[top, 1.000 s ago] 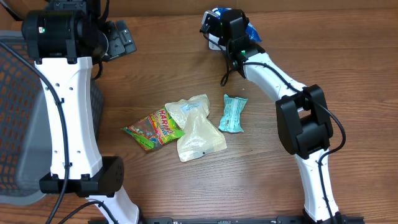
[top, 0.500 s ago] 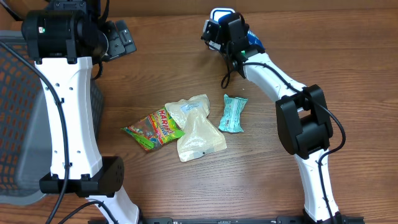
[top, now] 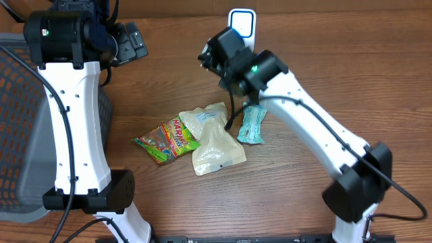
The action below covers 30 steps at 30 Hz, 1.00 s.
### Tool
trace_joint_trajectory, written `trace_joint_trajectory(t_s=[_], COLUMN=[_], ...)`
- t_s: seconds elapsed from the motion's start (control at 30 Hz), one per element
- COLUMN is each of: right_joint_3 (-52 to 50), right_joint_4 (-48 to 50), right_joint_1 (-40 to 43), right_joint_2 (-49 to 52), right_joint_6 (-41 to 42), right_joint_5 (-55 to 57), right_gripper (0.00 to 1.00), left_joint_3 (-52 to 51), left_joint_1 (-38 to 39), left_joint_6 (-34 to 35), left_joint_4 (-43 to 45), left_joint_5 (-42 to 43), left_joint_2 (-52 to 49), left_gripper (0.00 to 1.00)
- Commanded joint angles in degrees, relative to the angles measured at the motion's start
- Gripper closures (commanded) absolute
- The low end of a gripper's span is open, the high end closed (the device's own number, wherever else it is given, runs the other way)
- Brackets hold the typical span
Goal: Scan the item barcode
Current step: 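Move the blue bar right and release it at the table's right edge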
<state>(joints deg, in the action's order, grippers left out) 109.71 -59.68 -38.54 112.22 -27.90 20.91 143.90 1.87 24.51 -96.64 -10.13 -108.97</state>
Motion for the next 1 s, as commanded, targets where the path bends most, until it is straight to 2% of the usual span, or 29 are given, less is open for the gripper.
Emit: trace_joint_trajectory(t_s=[0.0,0.07,0.13,0.2,0.27,0.4,0.53,0.77,0.97], right_joint_3=[0.9,0.9,0.87,0.52,-0.61,-6.38,-12.87,-25.0,-27.04], right_joint_4=[-8.52,-15.69,-20.0,-20.24,-18.99,-14.93,-9.75,0.79,3.21], right_joint_1=[0.66,2.32,5.88,9.79,16.39,31.56,43.1,55.08,65.88], right_joint_2=[-5.64,-7.06,-7.23,-7.21,-7.21,-7.21,-7.08,-6.99,-6.88], right_joint_6=[27.04,32.96,33.55,34.21,36.24,47.67,49.18,52.19,58.58], right_joint_5=[-1.36,-1.79,-2.71,-4.0,-7.1,-12.7,-19.15,-21.09,-22.93], right_gripper=[0.96,0.96,0.96,0.96,0.96,0.96,0.96,0.96,0.96], left_joint_3=[0.63,0.63,0.63,0.63,0.63,0.63,0.63,0.63,0.63], left_joint_1=[0.02,0.02,0.02,0.02,0.02,0.02,0.02,0.02,0.02], left_joint_6=[0.81,0.81,0.81,0.81,0.81,0.81,0.81,0.81,0.81], left_joint_4=[-0.02,-0.02,0.0,-0.02,-0.02,-0.02,0.0,-0.02,-0.02], left_joint_5=[-0.76,-0.76,-0.76,-0.76,-0.76,-0.76,-0.76,-0.76,-0.76], left_joint_2=[0.66,0.66,0.66,0.66,0.66,0.66,0.66,0.66,0.66], left_gripper=[0.0,0.0,0.0,0.0,0.0,0.0,0.01,0.0,0.0])
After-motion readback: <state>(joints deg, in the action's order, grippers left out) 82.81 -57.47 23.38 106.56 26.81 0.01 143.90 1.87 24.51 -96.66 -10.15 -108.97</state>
